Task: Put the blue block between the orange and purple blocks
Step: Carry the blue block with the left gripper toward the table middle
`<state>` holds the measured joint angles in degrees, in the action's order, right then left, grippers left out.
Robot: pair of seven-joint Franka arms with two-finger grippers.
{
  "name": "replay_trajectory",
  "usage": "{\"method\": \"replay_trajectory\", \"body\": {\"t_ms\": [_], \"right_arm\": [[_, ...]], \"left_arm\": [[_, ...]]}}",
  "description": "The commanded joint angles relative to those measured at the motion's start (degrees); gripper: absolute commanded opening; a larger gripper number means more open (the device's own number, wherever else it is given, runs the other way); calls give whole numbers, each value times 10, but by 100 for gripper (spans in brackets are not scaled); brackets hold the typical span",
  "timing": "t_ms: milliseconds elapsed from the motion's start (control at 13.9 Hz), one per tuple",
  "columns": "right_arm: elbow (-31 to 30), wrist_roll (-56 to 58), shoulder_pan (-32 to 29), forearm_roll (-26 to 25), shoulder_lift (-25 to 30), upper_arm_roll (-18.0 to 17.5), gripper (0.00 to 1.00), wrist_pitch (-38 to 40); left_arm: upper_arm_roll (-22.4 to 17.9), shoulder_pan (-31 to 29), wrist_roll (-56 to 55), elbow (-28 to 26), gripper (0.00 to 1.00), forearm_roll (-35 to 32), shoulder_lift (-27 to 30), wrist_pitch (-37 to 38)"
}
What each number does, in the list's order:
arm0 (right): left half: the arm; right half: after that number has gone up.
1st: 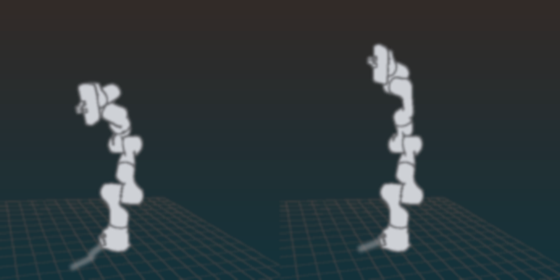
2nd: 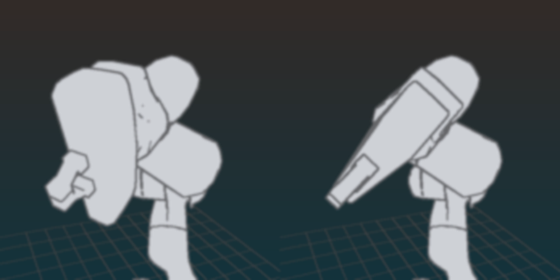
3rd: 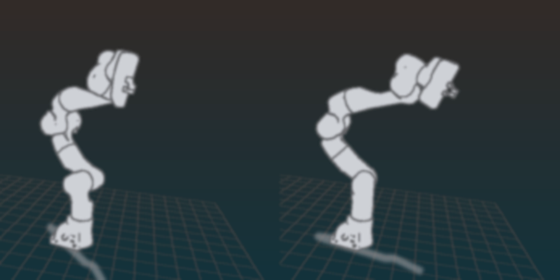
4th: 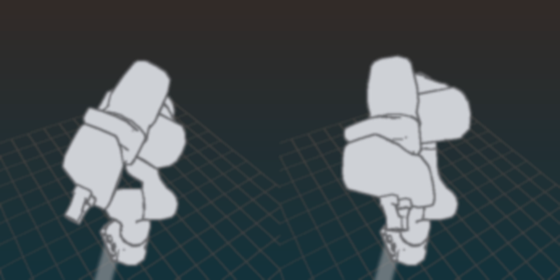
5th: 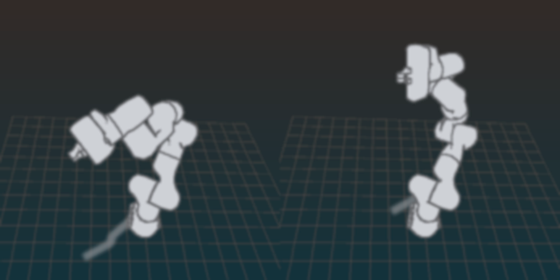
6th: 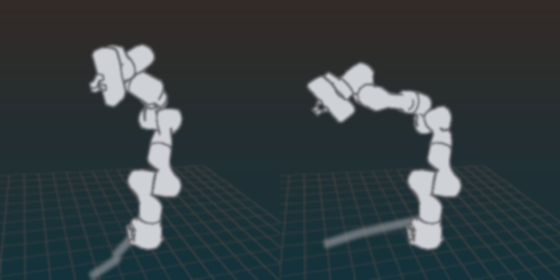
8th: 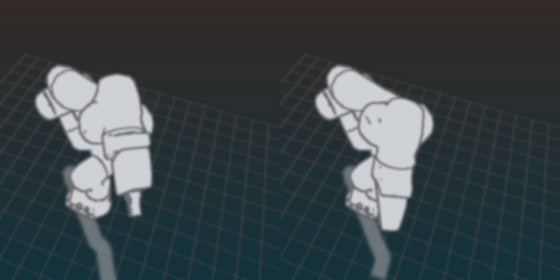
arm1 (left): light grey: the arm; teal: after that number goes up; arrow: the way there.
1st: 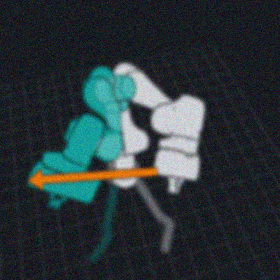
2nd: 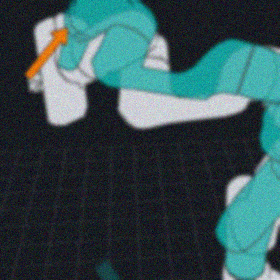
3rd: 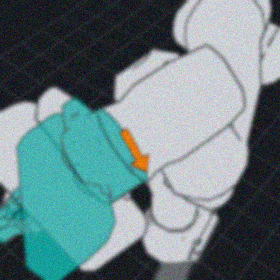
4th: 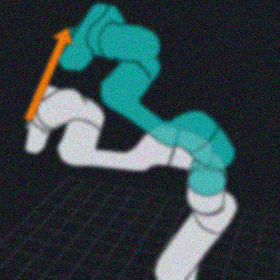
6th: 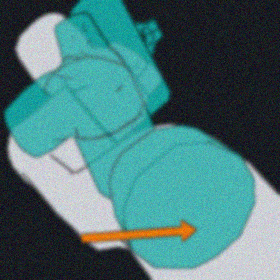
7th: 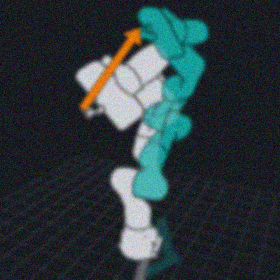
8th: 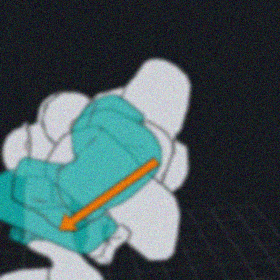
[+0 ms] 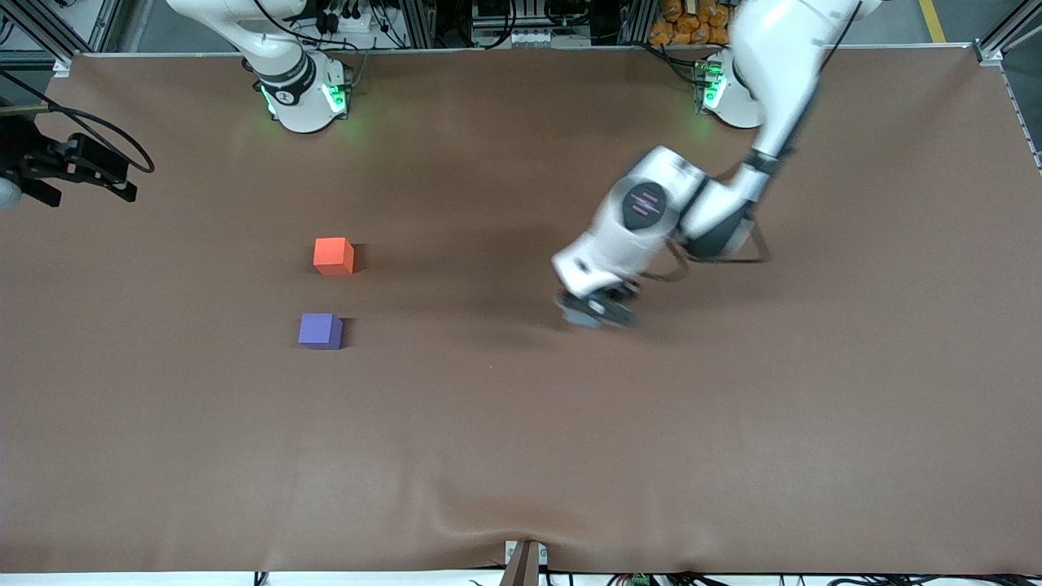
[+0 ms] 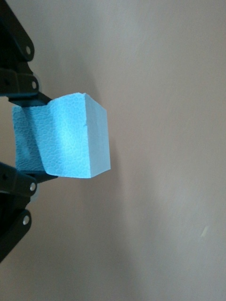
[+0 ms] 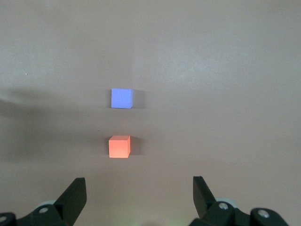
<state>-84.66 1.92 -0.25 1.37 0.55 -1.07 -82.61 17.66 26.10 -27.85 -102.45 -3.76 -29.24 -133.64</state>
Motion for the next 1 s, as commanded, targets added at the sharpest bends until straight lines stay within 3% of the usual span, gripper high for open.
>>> {"method": "replay_trajectory", "body": {"t_ms": [0,287,359,430,502,933], "right_arm": [[4,5,-4,9,-1,-1,100,2],[4,5,-4,9,-2,-1,100,2],[4,5,-4,9,-2,-1,100,2],[4,5,-4,9,-3,-1,100,3],[3,5,-4,9,-3,0,100,3],[3,5,-4,8,-3,-1,100,4]], "left_arm": [[-10,85,-108,57,36,-7,-51,1],[-17,162,-196,80,37,-7,-99,1],[-25,170,-217,95,45,-9,-112,1],[-30,172,-226,101,65,-9,-117,1],[-32,172,-227,101,100,-9,-114,2],[-69,112,-216,102,100,-19,-3,28]]}}
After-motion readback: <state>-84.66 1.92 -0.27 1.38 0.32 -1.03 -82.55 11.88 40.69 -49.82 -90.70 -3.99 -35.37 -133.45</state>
